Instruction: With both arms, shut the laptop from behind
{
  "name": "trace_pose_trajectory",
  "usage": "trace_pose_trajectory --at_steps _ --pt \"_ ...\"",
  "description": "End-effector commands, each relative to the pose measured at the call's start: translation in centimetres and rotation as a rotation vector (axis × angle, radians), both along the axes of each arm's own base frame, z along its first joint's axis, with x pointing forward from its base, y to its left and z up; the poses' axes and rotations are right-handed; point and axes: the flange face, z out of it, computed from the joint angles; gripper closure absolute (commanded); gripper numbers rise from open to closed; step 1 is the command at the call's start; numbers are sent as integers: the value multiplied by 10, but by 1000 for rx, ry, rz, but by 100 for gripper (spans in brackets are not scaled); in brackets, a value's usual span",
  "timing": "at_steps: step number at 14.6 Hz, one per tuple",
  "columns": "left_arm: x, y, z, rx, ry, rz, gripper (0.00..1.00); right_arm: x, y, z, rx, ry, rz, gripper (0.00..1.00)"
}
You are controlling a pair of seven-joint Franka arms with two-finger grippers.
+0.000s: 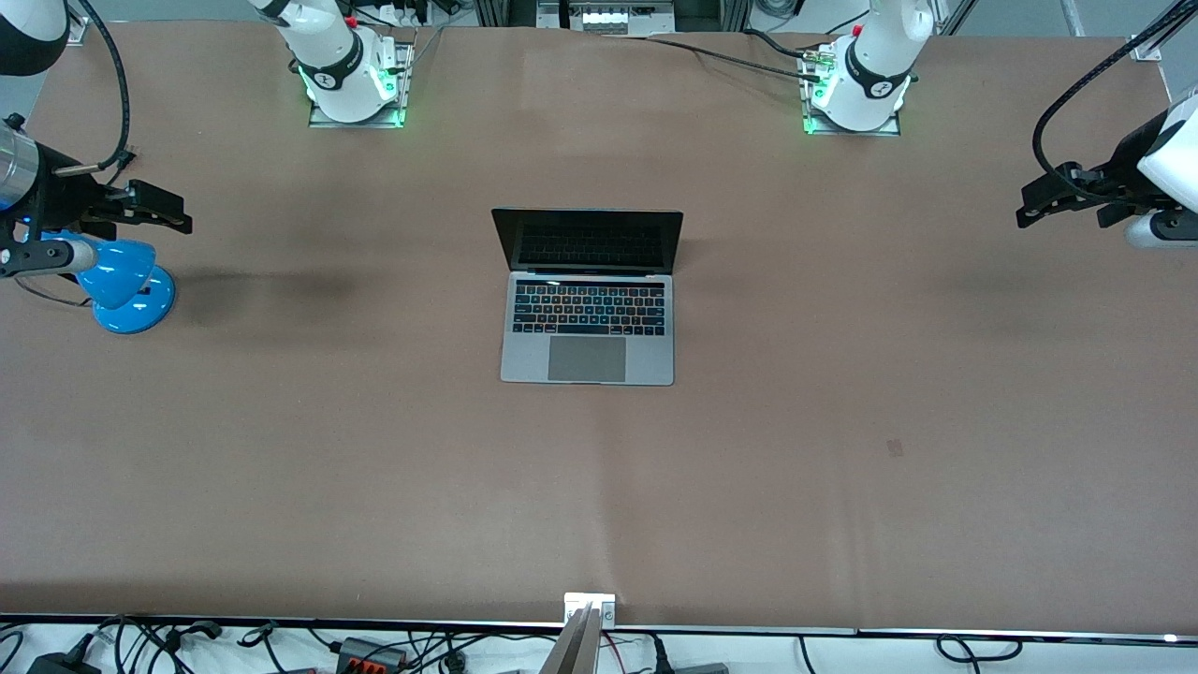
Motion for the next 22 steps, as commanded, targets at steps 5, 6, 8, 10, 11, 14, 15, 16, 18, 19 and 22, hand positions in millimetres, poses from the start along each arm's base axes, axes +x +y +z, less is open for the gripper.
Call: trace_pose_trajectory --at_steps 5,6,8,10,11,14,15,16,18,19,22 --pt "7 -14 -11 3 68 -35 0 3 4 -2 18 12 -1 86" --pt "3 -10 -13 -4 105 -38 0 3 8 -2 17 16 7 99" --pt "8 -9 -25 4 133 -45 0 1 13 0 18 19 17 100" --pt "15 -6 -40 5 160 -42 0 -1 24 -5 28 51 28 100" --pt "18 -7 -44 6 168 -43 19 -3 27 -8 41 66 24 100" --pt "22 -10 -43 -1 179 -50 87 -4 45 -32 50 88 48 100" --pt "23 -13 -43 -1 179 -58 98 -3 61 -44 63 80 61 100" --pt "23 -15 -44 -4 180 -60 99 -3 72 -63 86 104 62 100" --pt "20 -21 -49 -7 207 -74 99 -7 85 -96 179 123 21 100" --pt "16 -30 -50 -5 235 -89 99 -12 90 -111 189 123 17 100" --pt "11 -60 -52 5 254 -121 99 -36 133 -134 179 115 73 100"
